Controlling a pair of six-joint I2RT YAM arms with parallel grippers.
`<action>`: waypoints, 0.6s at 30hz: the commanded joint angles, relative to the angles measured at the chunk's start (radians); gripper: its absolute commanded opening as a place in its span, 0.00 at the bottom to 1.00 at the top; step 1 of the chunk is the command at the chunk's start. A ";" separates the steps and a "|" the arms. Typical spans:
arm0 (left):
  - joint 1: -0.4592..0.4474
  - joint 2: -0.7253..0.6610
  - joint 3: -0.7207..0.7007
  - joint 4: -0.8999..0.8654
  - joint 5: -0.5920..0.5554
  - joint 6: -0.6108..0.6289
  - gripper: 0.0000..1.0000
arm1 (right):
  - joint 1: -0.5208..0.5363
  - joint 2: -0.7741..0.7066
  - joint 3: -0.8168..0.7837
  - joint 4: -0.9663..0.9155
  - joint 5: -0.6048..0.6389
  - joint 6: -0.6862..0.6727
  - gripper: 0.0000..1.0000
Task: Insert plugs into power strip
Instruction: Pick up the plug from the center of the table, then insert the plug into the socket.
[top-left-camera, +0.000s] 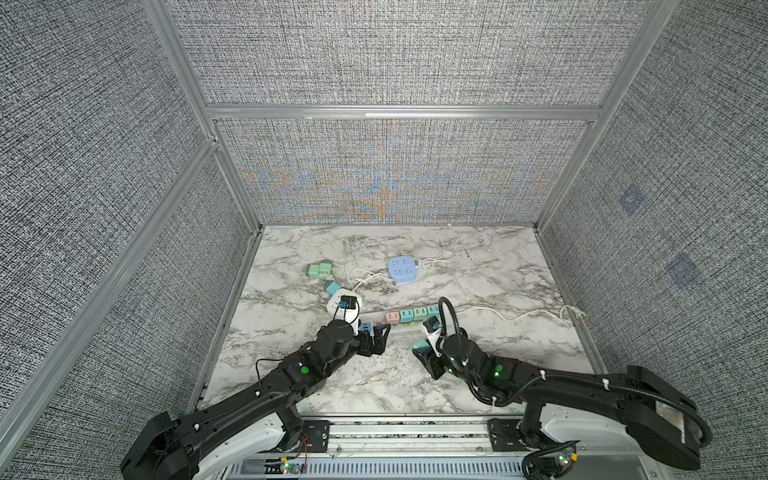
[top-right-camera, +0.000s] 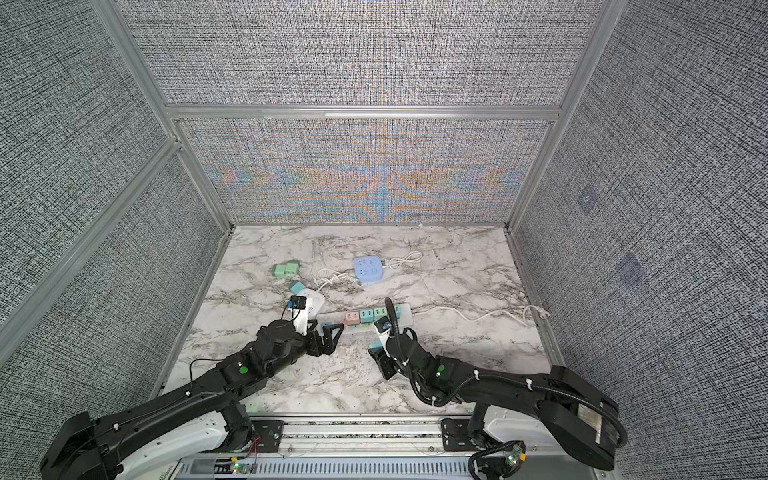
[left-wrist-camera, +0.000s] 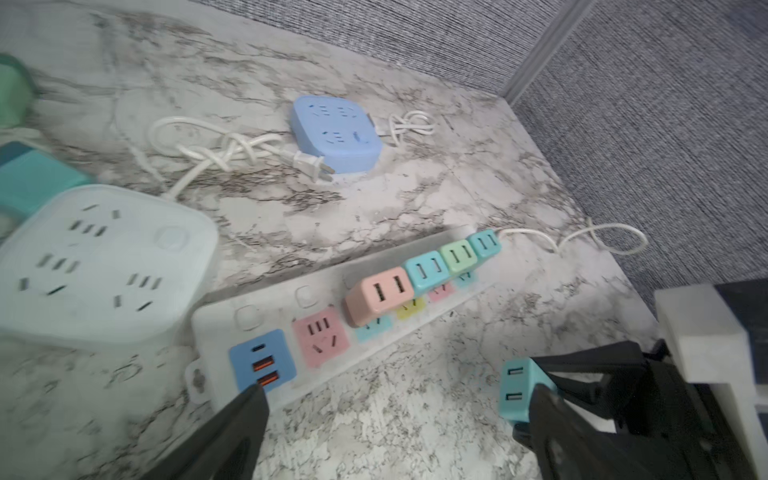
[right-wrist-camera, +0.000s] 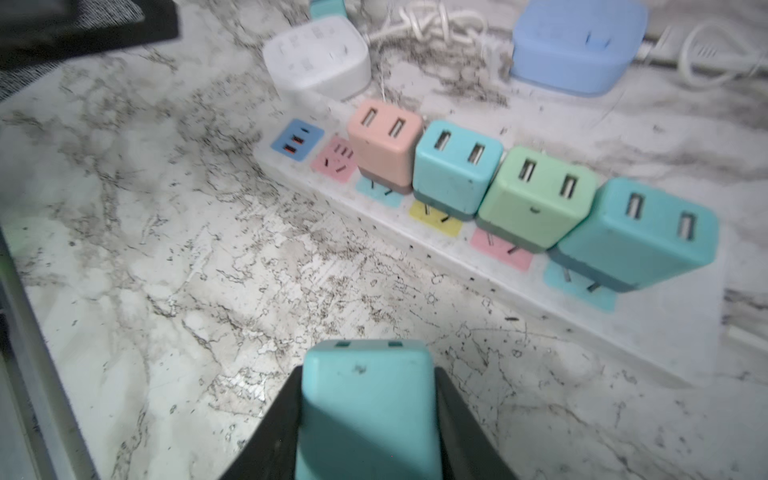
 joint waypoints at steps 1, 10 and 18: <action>0.001 0.049 0.042 0.105 0.199 0.077 0.97 | 0.013 -0.064 -0.064 0.222 0.015 -0.160 0.24; 0.001 0.192 0.091 0.229 0.465 0.105 0.91 | 0.026 -0.158 -0.167 0.479 0.000 -0.403 0.18; 0.001 0.259 0.122 0.259 0.569 0.102 0.86 | 0.026 -0.130 -0.177 0.584 -0.034 -0.462 0.16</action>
